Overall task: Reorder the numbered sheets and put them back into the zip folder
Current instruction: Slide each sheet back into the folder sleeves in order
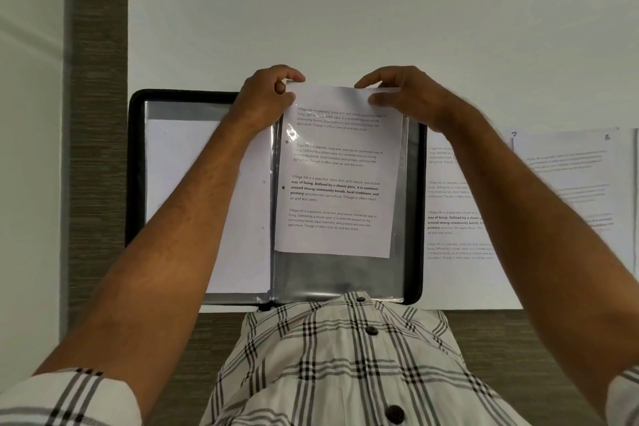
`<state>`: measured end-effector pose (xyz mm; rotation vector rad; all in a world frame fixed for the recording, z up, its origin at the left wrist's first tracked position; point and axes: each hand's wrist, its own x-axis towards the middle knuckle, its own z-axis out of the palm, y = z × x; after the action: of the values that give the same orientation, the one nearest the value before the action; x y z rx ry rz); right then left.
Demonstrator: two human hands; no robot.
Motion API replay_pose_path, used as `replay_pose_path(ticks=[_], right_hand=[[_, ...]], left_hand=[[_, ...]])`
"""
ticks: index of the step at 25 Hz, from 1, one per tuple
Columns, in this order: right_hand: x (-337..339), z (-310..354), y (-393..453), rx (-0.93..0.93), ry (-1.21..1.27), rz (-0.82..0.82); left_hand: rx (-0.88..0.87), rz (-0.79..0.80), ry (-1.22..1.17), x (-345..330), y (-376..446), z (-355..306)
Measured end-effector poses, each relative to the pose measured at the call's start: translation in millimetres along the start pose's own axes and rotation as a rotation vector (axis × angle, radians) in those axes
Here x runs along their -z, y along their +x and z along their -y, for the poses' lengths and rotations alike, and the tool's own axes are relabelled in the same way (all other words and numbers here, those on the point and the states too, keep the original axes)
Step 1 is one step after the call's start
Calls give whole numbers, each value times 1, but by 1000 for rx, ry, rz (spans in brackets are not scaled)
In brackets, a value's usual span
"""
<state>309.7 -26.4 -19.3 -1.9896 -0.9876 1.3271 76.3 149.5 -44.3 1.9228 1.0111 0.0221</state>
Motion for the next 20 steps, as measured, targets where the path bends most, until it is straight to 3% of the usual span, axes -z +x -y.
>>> replay_pose_path(ticks=[11,15,20], right_hand=[[-1,-4,1,57,-94,14],[-2,-4,0,57,-108,18],[-5,-3,-2,53,-102,56]], left_hand=[[-100,112,183,0,-8,0],[-122,97,81,0,-12,5],[-160,109,170,-1,-12,4]])
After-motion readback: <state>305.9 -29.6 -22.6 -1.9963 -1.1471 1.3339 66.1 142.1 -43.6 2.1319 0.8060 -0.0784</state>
